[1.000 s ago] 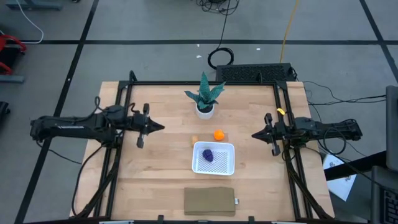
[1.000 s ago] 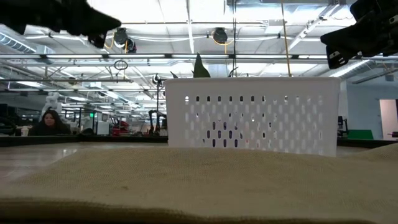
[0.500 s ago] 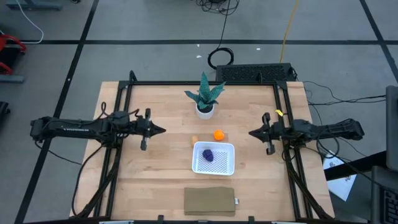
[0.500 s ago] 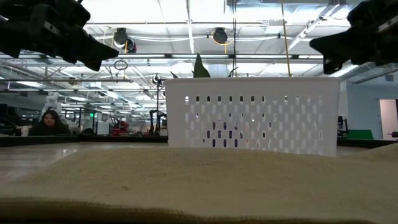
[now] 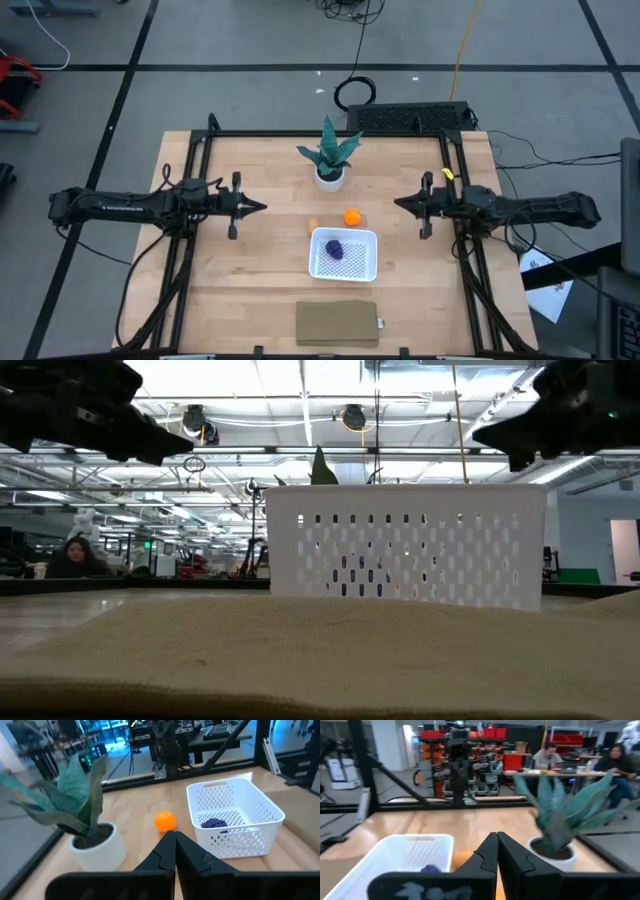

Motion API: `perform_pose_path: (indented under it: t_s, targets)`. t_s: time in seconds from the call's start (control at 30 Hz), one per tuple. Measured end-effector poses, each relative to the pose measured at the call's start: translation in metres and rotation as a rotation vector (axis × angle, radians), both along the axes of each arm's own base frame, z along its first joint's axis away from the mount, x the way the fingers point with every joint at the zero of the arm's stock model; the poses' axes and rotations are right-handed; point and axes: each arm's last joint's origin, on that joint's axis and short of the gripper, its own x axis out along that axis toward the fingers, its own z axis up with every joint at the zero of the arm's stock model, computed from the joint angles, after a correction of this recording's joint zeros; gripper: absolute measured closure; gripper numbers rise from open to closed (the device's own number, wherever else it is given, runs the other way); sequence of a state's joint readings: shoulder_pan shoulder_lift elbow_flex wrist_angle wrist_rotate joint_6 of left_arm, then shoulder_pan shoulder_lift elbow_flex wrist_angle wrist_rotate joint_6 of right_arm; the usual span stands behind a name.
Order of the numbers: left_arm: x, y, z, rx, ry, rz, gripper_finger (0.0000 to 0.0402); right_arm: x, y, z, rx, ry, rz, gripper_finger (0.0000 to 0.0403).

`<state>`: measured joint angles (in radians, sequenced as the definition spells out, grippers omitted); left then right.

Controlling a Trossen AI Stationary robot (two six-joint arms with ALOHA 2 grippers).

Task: Pick and placing Produce into tupperware
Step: Put the orange into the white bin

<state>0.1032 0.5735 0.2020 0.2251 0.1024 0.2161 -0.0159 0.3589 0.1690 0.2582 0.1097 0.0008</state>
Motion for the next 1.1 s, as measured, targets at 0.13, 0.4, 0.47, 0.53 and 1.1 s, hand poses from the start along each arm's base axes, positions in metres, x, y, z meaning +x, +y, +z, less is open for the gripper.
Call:
perform_pose_path:
  t_s: [0.13,0.4,0.47,0.53,1.1]
  targets:
    - [0.0,0.0,0.001,0.054,-0.011,-0.006,0.0392,0.011,-0.006,0.019,-0.029,0.018,-0.04,0.0403]
    - [0.0,0.001,0.001,0.181,-0.012,0.003,0.0382,0.036,-0.016,0.033,-0.015,0.127,-0.093,0.0403]
    - [0.0,0.002,0.001,0.198,-0.008,0.025,0.0384,0.043,-0.02,0.036,-0.006,0.155,-0.113,0.0403]
    - [0.0,0.002,0.001,0.204,-0.005,0.046,0.0388,0.05,-0.025,0.038,0.0,0.188,-0.13,0.0403]
    - [0.0,0.003,0.001,0.22,-0.003,0.058,0.0376,0.105,-0.059,0.088,0.033,0.351,-0.066,0.0403]
